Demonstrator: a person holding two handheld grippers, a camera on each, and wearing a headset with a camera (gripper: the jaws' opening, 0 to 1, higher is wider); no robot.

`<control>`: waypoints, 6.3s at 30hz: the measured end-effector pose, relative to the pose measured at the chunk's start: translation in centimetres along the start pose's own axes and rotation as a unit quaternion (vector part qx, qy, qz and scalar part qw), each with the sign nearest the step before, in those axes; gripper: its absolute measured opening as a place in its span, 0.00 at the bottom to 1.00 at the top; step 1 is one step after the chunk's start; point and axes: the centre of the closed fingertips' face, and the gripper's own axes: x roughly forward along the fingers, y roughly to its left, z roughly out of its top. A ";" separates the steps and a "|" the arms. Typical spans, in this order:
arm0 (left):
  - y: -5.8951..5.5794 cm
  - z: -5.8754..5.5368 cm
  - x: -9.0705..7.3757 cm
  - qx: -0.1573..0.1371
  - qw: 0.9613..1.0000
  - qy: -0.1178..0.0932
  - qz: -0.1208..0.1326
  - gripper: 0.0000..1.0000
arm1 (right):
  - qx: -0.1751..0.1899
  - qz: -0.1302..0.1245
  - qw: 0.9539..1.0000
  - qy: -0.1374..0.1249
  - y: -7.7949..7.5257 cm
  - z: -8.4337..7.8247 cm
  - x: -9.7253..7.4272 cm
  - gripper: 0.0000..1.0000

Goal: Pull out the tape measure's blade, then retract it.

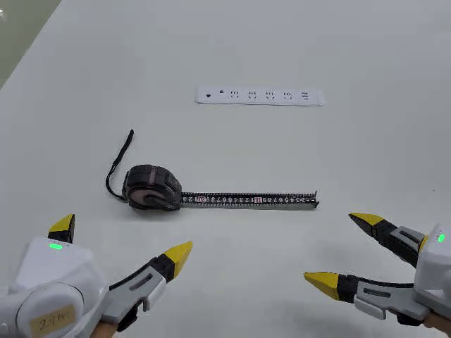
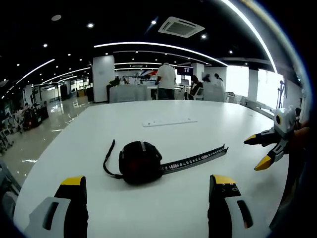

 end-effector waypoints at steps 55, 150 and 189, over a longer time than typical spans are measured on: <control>2.0 0.0 8.2 -0.055 0.992 0.003 0.116 0.92 | -0.135 0.145 0.979 0.054 -6.4 -0.5 7.1 0.21; 2.5 -1.5 10.5 -0.079 0.991 0.041 0.099 0.61 | -0.162 0.151 0.973 0.064 -5.3 0.2 8.4 0.11; 2.5 -1.4 10.6 -0.085 0.991 0.044 0.096 0.61 | -0.145 0.162 0.975 0.048 -3.2 1.6 10.8 0.11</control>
